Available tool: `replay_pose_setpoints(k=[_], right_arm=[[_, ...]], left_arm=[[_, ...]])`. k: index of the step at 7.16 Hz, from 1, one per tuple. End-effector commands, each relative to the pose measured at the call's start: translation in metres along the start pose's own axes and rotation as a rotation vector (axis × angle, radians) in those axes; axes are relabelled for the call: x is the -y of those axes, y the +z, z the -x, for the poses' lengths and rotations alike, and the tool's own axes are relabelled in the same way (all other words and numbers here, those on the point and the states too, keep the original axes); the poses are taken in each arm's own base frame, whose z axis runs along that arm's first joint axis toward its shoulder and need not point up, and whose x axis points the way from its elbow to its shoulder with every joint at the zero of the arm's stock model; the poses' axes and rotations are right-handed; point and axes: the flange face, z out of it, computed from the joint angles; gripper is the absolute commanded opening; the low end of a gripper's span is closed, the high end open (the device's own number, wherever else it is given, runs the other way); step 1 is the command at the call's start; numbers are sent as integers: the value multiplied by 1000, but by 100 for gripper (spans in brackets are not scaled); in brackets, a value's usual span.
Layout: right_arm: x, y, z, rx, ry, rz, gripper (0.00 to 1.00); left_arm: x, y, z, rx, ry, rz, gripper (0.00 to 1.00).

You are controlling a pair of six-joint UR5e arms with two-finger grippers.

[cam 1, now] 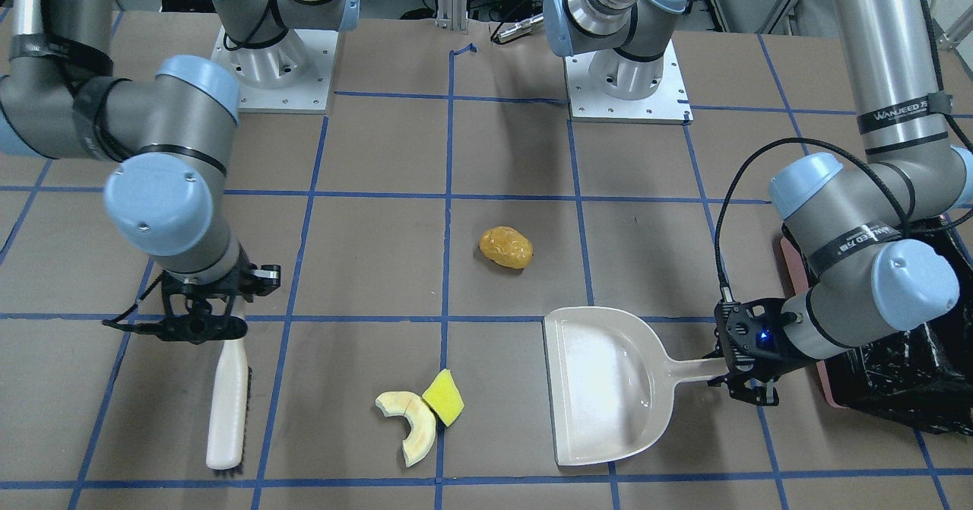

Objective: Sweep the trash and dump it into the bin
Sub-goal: 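Lift the brush with the right gripper and move it toward the sponge and peel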

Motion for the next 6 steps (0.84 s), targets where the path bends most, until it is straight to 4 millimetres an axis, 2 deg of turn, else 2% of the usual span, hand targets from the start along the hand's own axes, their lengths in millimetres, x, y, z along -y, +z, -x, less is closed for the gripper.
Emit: replay_pose_setpoints(k=[1, 2, 3, 4, 6], right_arm=[[23, -5, 82, -44, 10, 28, 0], [30, -2, 126, -10, 23, 32, 0], [41, 5, 149, -8, 24, 32, 0], [43, 5, 172, 28, 20, 34, 0], [36, 10, 223, 37, 24, 34, 0]], left_arm=[[6, 1, 0, -1, 7, 2, 0], [6, 1, 0, -2, 7, 2, 0], [6, 1, 0, -2, 7, 2, 0], [6, 1, 0, -2, 7, 2, 0], [6, 1, 0, -2, 7, 2, 0]])
